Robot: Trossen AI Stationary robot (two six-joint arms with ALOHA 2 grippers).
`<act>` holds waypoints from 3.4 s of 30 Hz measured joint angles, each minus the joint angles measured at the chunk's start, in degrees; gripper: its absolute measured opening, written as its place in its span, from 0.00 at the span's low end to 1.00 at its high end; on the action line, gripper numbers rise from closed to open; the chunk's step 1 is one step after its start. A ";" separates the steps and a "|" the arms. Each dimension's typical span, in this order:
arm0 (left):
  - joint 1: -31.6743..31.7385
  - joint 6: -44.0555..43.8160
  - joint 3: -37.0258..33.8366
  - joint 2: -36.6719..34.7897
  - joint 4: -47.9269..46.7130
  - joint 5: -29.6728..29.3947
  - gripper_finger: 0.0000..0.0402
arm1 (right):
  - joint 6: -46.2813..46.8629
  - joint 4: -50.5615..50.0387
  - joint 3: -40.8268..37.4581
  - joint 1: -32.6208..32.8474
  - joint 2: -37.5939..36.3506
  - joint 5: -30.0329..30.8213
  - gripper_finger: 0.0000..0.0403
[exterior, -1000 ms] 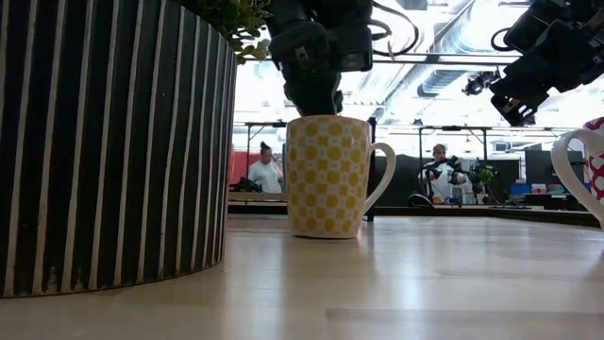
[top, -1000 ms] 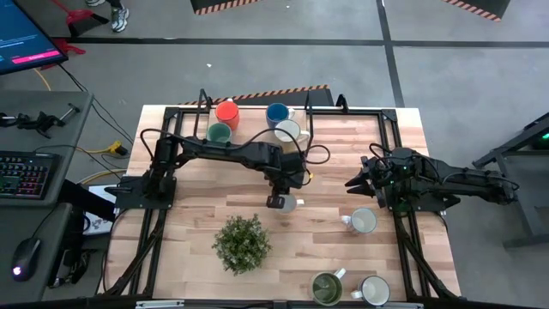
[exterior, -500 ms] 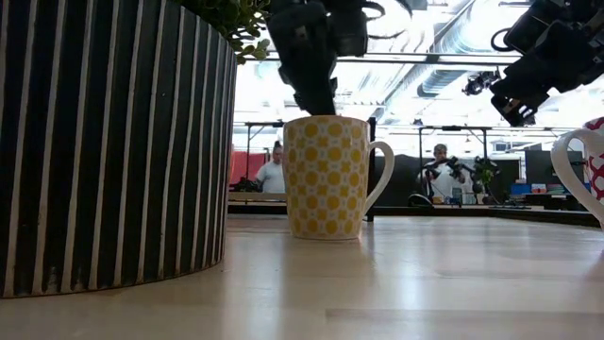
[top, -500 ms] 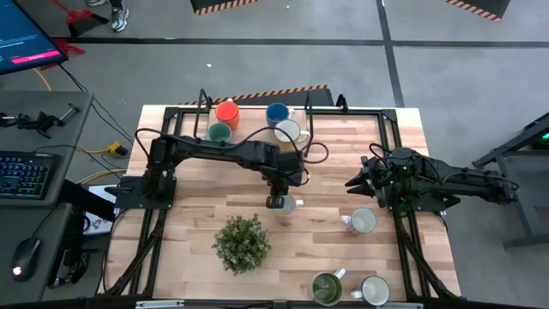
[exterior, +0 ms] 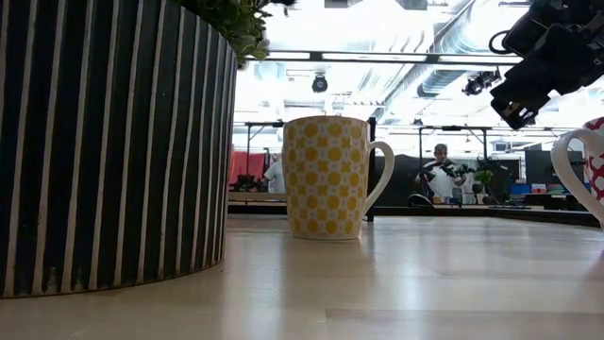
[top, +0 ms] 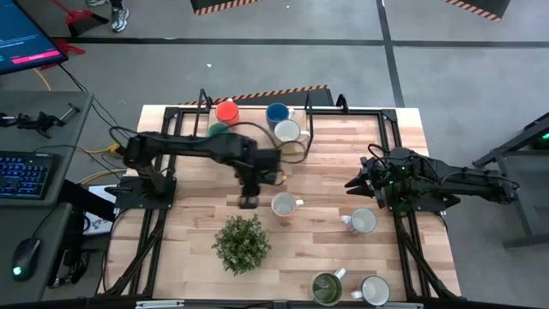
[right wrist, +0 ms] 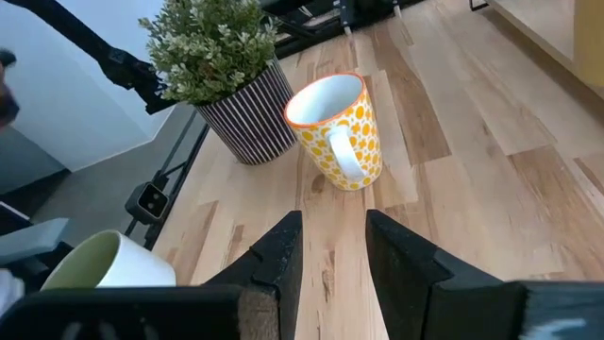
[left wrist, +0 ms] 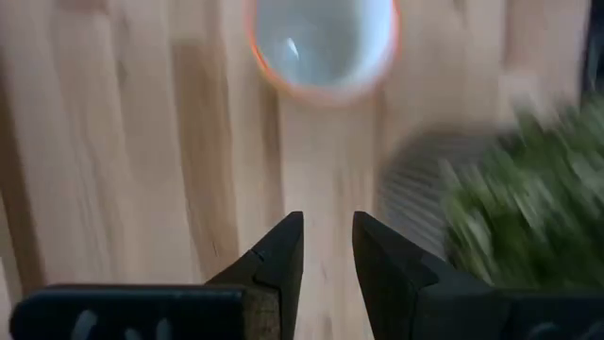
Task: Place coffee mugs
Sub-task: Put the yellow patterned mug on the shelf
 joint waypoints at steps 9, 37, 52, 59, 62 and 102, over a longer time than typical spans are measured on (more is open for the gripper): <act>-7.10 -1.43 -1.43 -11.30 -11.09 -0.83 0.20 | 0.25 0.53 0.00 0.00 -0.01 8.31 0.25; -22.06 -34.45 -61.04 -47.61 30.37 -33.39 0.20 | -16.89 -1.24 26.60 0.00 33.24 16.04 0.25; -21.90 -31.19 -64.32 -47.59 34.88 -34.45 0.20 | -23.39 -26.65 49.53 2.25 63.21 6.30 0.25; -21.90 -30.42 -64.32 -47.59 34.83 -34.67 0.20 | -22.97 -23.69 49.62 5.47 67.53 5.96 0.31; -21.90 -30.42 -64.32 -47.59 34.83 -34.69 0.20 | -21.96 -22.97 49.66 6.49 68.37 6.76 0.37; -21.90 -29.35 -64.32 -47.57 35.29 -35.19 0.20 | -13.81 -13.00 49.16 13.31 76.21 14.01 0.55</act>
